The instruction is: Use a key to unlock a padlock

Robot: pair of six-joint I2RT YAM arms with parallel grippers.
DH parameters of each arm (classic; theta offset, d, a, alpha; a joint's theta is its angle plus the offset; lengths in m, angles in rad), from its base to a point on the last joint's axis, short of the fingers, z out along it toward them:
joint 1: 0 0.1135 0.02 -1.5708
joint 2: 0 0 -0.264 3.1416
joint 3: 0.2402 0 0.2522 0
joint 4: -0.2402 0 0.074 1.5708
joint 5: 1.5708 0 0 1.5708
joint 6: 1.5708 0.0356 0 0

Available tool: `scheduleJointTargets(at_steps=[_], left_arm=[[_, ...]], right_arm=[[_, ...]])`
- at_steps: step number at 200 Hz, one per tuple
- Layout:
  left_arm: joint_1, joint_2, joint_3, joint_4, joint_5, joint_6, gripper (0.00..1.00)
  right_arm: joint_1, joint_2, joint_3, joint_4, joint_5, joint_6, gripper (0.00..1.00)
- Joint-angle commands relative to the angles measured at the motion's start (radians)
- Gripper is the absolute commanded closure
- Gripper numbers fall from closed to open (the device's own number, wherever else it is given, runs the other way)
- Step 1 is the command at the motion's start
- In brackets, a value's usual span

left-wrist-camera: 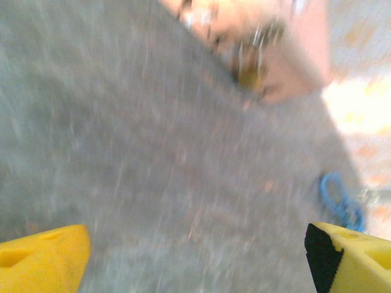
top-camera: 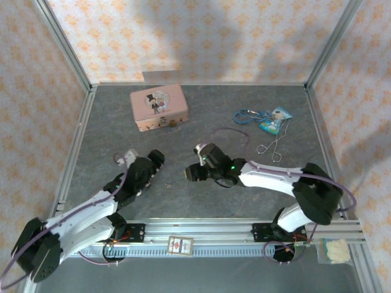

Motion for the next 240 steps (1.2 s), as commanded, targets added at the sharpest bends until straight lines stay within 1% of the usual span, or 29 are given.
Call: scheduleJointTargets(at_steps=[1,6,20,42,57,73,113,121,160,204,227,229,230,232,240], left_arm=[[0.098,-0.104,-0.044,-0.031,-0.081,0.078,0.08],[0.127,-0.120,-0.054,-0.016,-0.077,0.086,0.08],[0.195,-0.144,-0.080,0.030,-0.058,0.106,0.09],[0.268,-0.123,-0.089,0.092,-0.006,0.136,0.09],[0.285,-0.091,-0.085,0.123,0.019,0.149,0.09],[0.288,-0.069,-0.085,0.150,0.035,0.152,0.08],[0.291,-0.079,-0.127,0.205,0.061,0.116,0.09],[0.290,-0.085,-0.138,0.212,0.066,0.107,0.09],[0.290,-0.081,-0.148,0.211,0.102,0.109,0.09],[0.290,-0.082,-0.148,0.237,0.154,0.113,0.09],[0.290,-0.080,-0.145,0.250,0.202,0.114,0.10],[0.289,-0.080,-0.145,0.251,0.208,0.114,0.10],[0.289,-0.079,-0.145,0.252,0.210,0.114,0.10],[0.289,-0.080,-0.146,0.256,0.216,0.113,0.11],[0.287,-0.078,-0.148,0.268,0.234,0.109,0.11]], right_arm=[[0.080,0.082,0.079,0.013,-0.028,-0.054,0.43],[0.099,0.106,0.096,0.008,-0.017,-0.059,0.45],[0.144,0.167,0.147,-0.009,0.018,-0.063,0.45],[0.187,0.260,0.240,-0.067,0.095,-0.036,0.46],[0.216,0.325,0.313,-0.134,0.177,-0.003,0.48],[0.243,0.378,0.363,-0.182,0.265,0.033,0.48],[0.260,0.428,0.419,-0.253,0.390,0.128,0.51],[0.263,0.432,0.422,-0.261,0.400,0.132,0.52],[0.267,0.456,0.418,-0.280,0.399,0.168,0.64],[0.268,0.445,0.396,-0.259,0.411,0.163,0.79],[0.242,0.402,0.353,-0.211,0.375,0.160,0.93],[0.237,0.395,0.347,-0.200,0.370,0.159,0.95],[0.235,0.393,0.343,-0.195,0.364,0.157,0.97],[0.230,0.385,0.338,-0.186,0.354,0.154,1.00],[0.208,0.354,0.309,-0.151,0.321,0.153,1.00]])
